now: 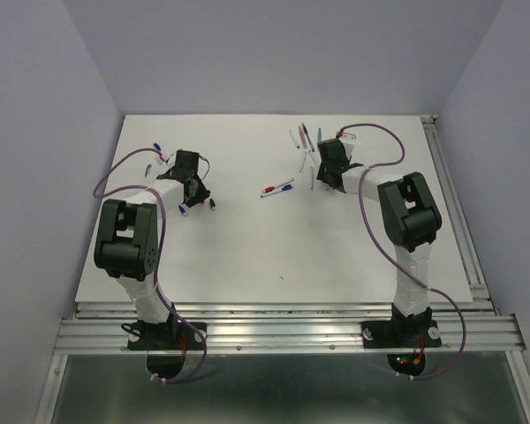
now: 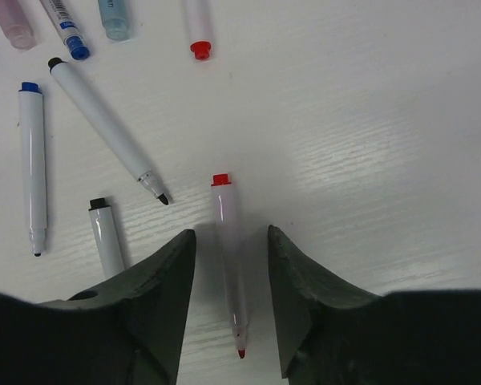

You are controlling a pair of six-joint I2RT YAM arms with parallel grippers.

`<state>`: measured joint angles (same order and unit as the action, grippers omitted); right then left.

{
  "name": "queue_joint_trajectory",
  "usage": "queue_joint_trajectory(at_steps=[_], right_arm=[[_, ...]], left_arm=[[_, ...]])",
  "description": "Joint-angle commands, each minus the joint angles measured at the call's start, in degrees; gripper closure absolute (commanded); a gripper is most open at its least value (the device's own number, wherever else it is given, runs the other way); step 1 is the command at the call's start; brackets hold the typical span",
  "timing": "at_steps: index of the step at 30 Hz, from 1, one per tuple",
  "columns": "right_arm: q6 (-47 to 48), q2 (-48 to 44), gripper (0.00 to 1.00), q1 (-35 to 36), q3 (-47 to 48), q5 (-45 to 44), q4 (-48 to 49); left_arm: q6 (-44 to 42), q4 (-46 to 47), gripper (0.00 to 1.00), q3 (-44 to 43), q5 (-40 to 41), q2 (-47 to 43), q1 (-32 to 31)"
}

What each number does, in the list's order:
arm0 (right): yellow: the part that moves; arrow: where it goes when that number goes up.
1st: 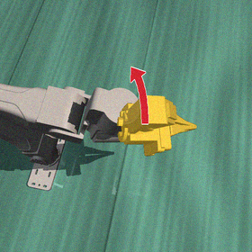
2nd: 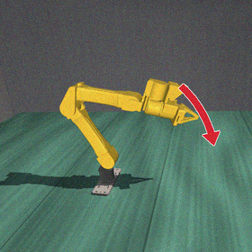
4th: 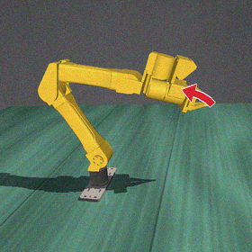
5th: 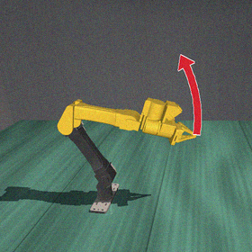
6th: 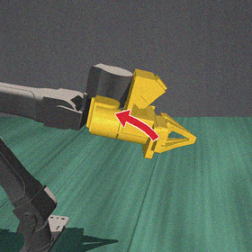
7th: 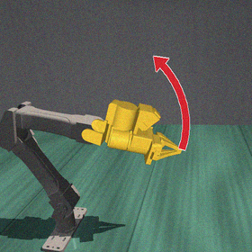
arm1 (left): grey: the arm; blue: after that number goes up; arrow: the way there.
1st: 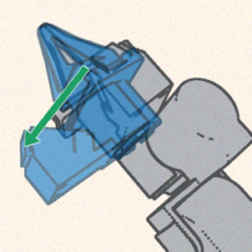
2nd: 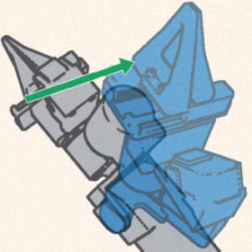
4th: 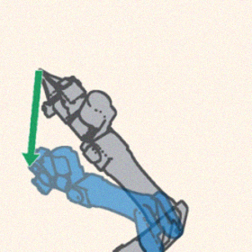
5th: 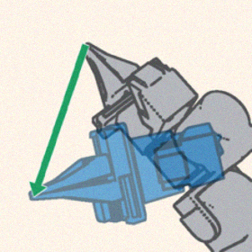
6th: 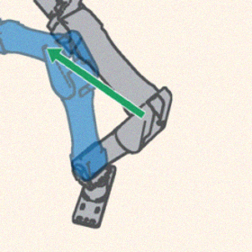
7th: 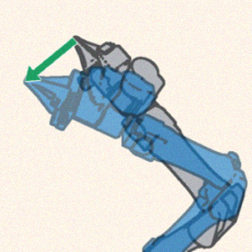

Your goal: Open the pen caps

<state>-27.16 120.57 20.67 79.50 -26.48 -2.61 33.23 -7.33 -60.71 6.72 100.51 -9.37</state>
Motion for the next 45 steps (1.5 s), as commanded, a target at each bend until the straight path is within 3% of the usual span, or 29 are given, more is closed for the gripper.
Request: queue_joint_trajectory(at_steps=[1,9,12,13,15,19,22,27,31,38,45], right_arm=[[-1.32,-0.34,0.47,-0.45,3.64,-1.03,-4.59],[-1.67,-6.31,0.22,-0.45,2.85,1.16,-6.96],[-1.24,-9.21,0.08,-0.45,1.10,4.93,-7.50],[-1.23,-10.70,0.00,-0.45,0.66,7.73,-7.32],[-2.72,-11.67,0.00,-0.10,-0.05,10.47,-8.11],[-1.58,-13.26,0.00,4.11,-1.28,12.16,-7.93],[-4.56,-13.26,0.00,8.40,-0.40,9.00,-9.77],[-17.11,-11.43,0.00,15.71,0.82,-4.01,-14.08],[-21.88,-7.82,0.00,16.95,5.12,-5.24,-16.63],[-22.50,0.61,0.05,18.27,11.98,-5.86,-20.33],[-23.03,3.18,0.06,18.27,14.01,-5.16,-19.45]], left_arm=[[-0.80,-0.67,0.51,-2.57,1.19,-0.31,0.31],[-0.80,-0.75,0.34,-1.61,-0.48,-3.64,0.31],[-1.07,0.21,0.22,-0.20,-2.50,-6.71,0.31],[-1.07,1.17,0.12,0.93,-3.55,-7.60,0.31],[-0.98,2.49,0.01,2.43,-5.30,-10.15,-0.30],[-0.28,4.96,0.01,7.52,-9.44,-13.75,-2.05],[1.21,6.19,0.01,10.42,-9.53,-16.83,-4.25],[2.80,6.89,0.01,14.65,-8.74,-21.75,-6.45],[2.80,6.89,0.01,16.41,-9.09,-24.74,-6.72],[2.45,7.07,0.01,18.78,-8.74,-26.59,-6.72],[1.83,8.29,0.01,19.22,-9.97,-26.86,-6.81]])
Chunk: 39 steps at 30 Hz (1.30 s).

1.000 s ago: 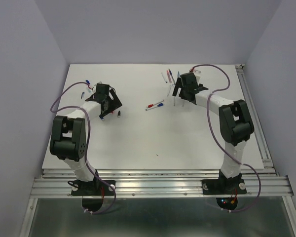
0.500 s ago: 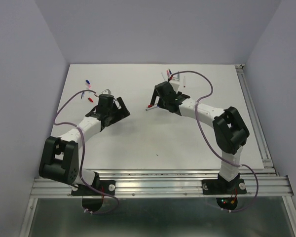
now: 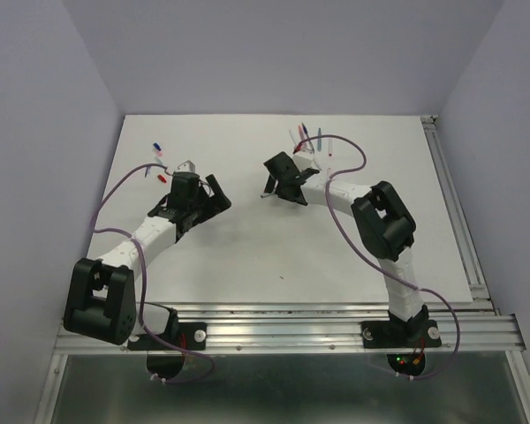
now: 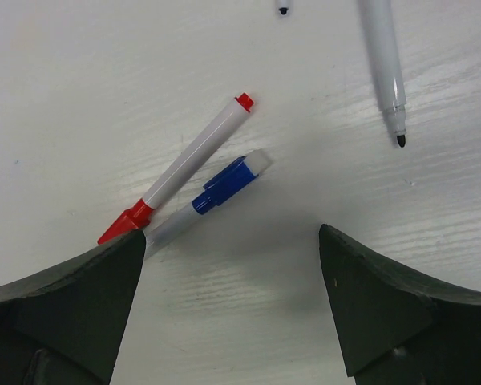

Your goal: Open the pen caps

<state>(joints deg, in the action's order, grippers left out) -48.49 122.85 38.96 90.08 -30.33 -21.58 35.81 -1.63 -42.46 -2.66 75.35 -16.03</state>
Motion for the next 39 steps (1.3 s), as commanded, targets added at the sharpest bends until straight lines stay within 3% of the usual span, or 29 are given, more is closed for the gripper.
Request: queue_joint_trajectory(at_steps=[1,6,12,20,26,39], right_arm=[[-1.96,0.90,0.06,0.06,3.26,-1.31,-0.30],[-1.87,1.16,0.06,0.06,2.99,-0.96,1.90],[-1.70,5.38,0.10,0.06,8.09,-3.60,-3.19],[-0.47,6.35,0.16,0.15,7.39,-4.48,-4.25],[-0.03,5.74,0.34,0.77,5.28,-5.97,-4.96],[2.08,2.23,0.59,0.85,-0.96,-5.97,-4.00]], left_arm=[[-0.83,2.60,0.01,0.97,-0.68,-1.79,-0.05],[-0.92,3.12,0.01,1.15,-1.12,-1.79,-0.05],[-1.18,3.04,0.01,1.24,-1.12,-2.05,-0.14],[-1.36,3.03,0.01,1.06,-0.95,-2.23,-0.14],[-1.53,2.86,0.01,0.97,-0.95,-2.49,-0.05],[-1.80,2.60,0.01,0.88,-1.04,-2.93,-0.05]])
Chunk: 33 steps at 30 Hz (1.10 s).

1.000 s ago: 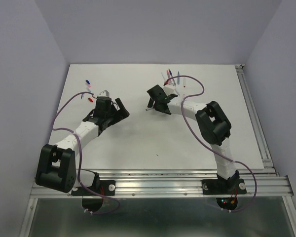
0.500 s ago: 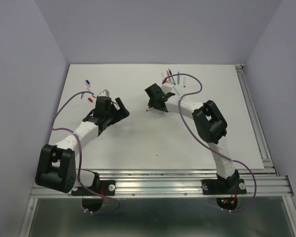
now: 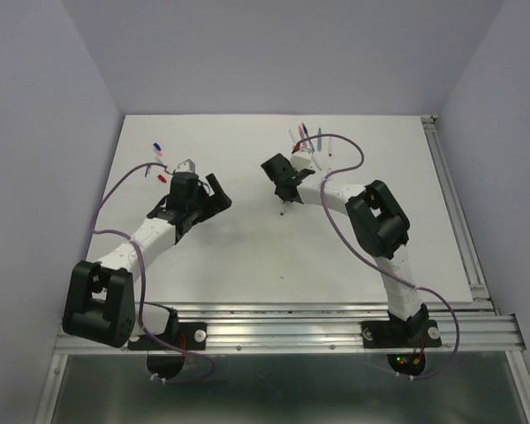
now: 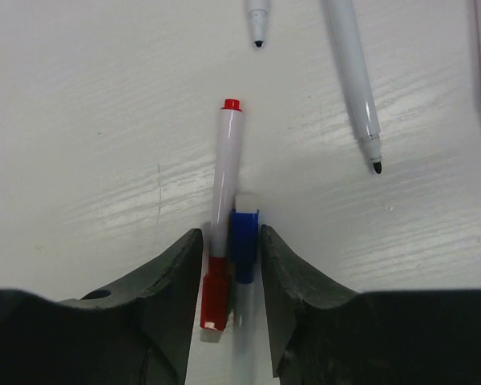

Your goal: Open the pen caps

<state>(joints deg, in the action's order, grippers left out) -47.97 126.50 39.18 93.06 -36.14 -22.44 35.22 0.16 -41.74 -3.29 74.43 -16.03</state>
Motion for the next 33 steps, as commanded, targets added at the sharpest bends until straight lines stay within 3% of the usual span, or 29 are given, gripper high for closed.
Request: queue_joint_trajectory(at_steps=[1,10,14,17,22,33], right_arm=[[1.91,-1.78,0.60,0.64,-4.37,0.10,-3.14],[3.84,-3.97,0.60,0.64,-7.89,1.86,-1.12],[5.95,-5.11,0.47,0.64,-10.08,3.88,0.37],[6.48,-6.35,0.45,0.72,-12.79,5.46,1.25],[9.90,-11.09,0.49,1.42,-19.13,9.07,6.17],[14.74,-13.03,0.53,3.62,-22.65,9.42,5.30]], left_arm=[[-1.21,0.80,0.01,0.08,-0.31,-2.10,-0.05],[-1.30,0.71,0.01,0.16,-0.58,-2.01,-0.05],[-1.21,0.80,0.01,0.16,-0.75,-1.84,-0.14],[-1.21,0.80,0.01,0.16,-0.75,-1.66,-0.05],[-1.30,0.80,0.01,0.08,-1.02,-1.75,-0.05],[-1.21,0.71,0.01,0.16,-1.11,-2.80,-0.14]])
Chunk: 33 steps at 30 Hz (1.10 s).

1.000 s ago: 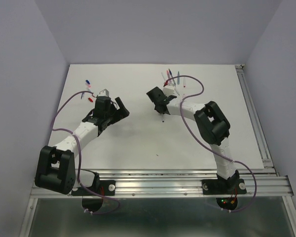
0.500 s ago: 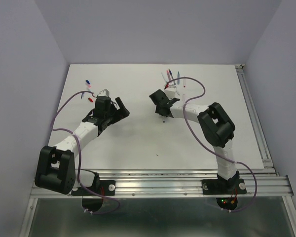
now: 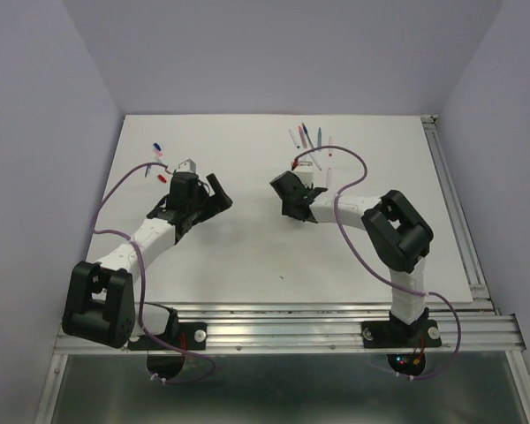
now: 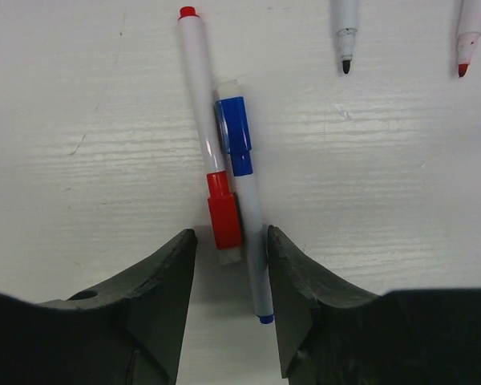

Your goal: Open the pen caps

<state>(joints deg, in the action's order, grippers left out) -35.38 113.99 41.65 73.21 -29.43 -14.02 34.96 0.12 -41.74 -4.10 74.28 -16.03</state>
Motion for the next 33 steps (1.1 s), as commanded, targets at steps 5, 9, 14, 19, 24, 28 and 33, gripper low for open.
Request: queue_joint_trajectory(at_steps=[5,9,14,19,24,28,33], right_arm=[[2.59,-2.81,0.60,1.68,-6.31,3.85,-2.16],[2.86,-2.46,0.70,1.68,-6.68,3.24,-2.41],[2.16,-1.50,0.83,1.68,-6.85,2.10,-2.76],[-1.97,-2.55,0.89,1.59,-6.94,-2.11,-6.01],[-4.88,-7.37,0.92,1.68,-8.78,-4.49,-8.04],[-4.45,-12.81,0.94,1.68,-12.38,-3.97,-5.15],[3.46,-22.06,0.95,1.68,-21.69,7.37,8.29]], left_arm=[[-0.95,0.76,0.01,0.08,-0.47,-3.00,-0.05],[-1.03,0.67,0.01,-0.10,-0.73,-2.91,-0.05],[-1.03,0.58,0.01,-0.10,-0.65,-3.61,-0.05],[-0.95,0.32,0.01,-0.10,-0.73,-3.97,-0.14],[-0.86,0.49,0.01,-0.10,-1.87,-4.76,-0.14],[-0.77,1.81,0.01,0.34,-4.86,-5.46,-0.14],[0.11,6.55,0.01,2.36,-12.76,-6.95,-0.05]])
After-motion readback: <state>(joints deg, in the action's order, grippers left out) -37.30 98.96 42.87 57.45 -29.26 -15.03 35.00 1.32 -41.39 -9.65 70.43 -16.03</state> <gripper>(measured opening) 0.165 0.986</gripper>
